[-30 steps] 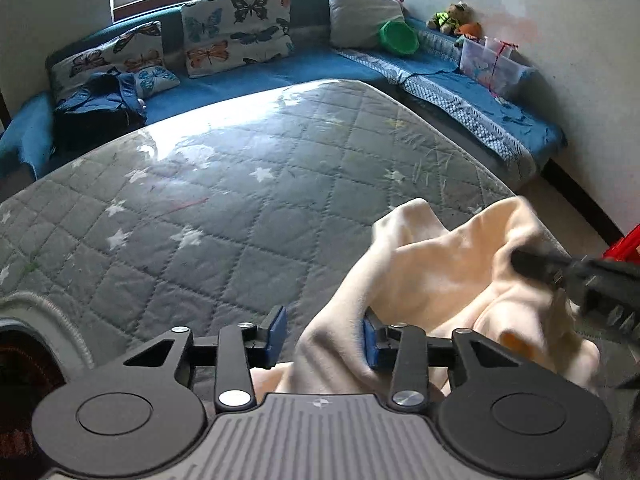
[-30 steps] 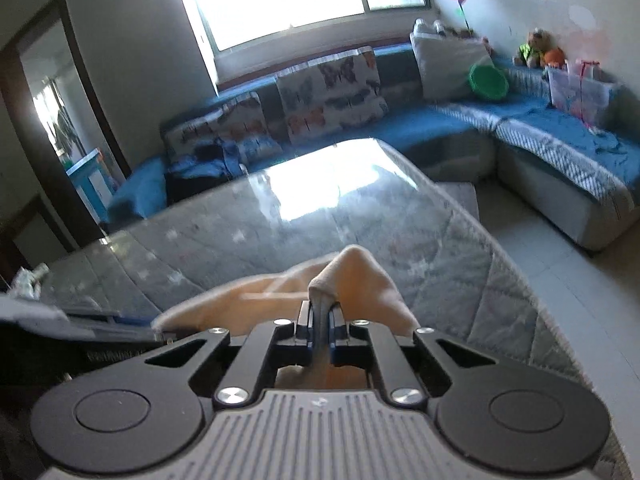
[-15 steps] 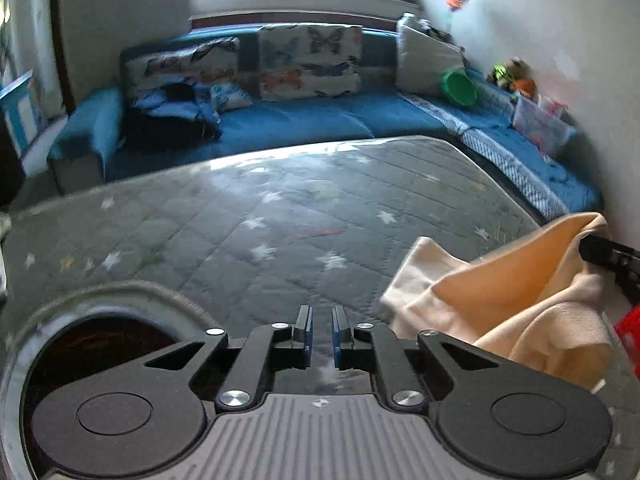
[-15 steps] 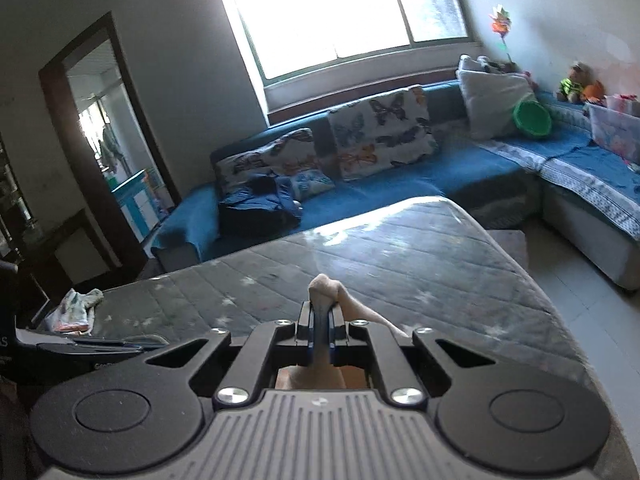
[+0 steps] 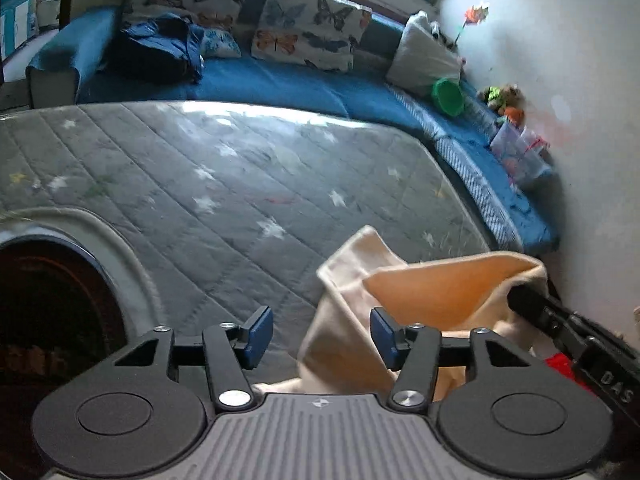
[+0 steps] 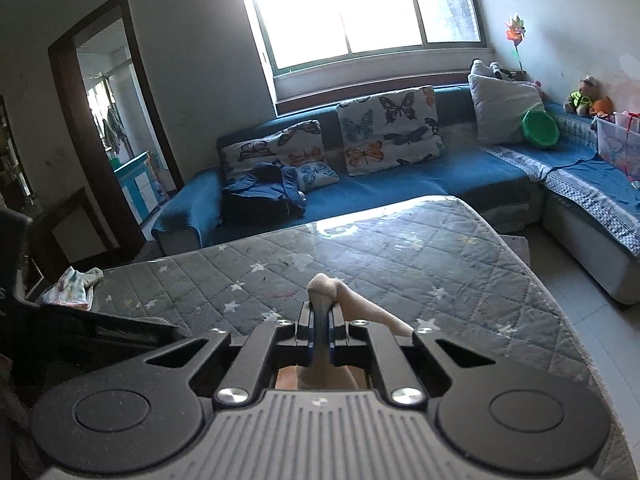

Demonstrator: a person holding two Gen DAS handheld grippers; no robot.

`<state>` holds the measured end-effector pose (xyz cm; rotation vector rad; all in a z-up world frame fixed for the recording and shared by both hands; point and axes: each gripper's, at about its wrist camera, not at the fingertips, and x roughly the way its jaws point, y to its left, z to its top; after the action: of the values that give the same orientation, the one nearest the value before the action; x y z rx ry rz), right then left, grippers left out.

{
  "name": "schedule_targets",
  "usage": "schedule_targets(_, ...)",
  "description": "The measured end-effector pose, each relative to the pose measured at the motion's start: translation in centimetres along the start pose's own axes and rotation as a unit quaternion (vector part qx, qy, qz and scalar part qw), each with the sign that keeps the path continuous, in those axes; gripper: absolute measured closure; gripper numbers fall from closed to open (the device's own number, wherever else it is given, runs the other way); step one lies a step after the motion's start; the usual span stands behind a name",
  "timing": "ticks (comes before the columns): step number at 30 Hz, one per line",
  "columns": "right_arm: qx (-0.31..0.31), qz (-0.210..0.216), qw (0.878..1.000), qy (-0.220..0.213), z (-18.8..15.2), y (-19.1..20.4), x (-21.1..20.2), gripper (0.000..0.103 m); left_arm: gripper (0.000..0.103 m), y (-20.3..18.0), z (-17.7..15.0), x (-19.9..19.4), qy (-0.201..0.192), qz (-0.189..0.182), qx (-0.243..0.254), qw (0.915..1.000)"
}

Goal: Fold clothes
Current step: 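Lift the sweatshirt with both grippers and shake it open over the mattress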

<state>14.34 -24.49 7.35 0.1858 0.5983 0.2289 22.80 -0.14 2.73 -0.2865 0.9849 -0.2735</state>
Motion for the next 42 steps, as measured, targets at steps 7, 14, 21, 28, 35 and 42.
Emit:
schedule_targets(7,0.001,0.001,1.000,0.004,-0.5,-0.5,-0.2,0.097,0.086,-0.9,-1.1,1.3,0.030,-0.001,0.007,0.9995)
schedule_targets(14,0.005,0.006,1.000,0.000,-0.4,-0.7,-0.5,0.097,0.100,0.7,-1.3,-0.2,0.013,-0.011,0.012,0.9998)
schedule_targets(21,0.017,0.028,0.999,-0.007,1.4,0.5,-0.1,0.097,0.101,4.8,0.7,-3.9,-0.048,0.017,-0.015,0.9986)
schedule_targets(28,0.028,0.076,0.996,-0.025,5.8,4.3,1.7,0.098,0.101,10.5,4.9,-9.3,-0.124,0.033,-0.074,0.9890)
schedule_targets(35,0.041,0.137,0.986,-0.082,9.3,8.4,1.6,0.098,0.101,13.8,7.6,-17.9,-0.213,0.029,-0.092,0.9722)
schedule_targets(42,0.020,0.181,0.976,-0.120,10.2,10.4,-1.8,0.098,0.101,13.4,5.5,-25.2,-0.277,0.032,-0.057,0.9586)
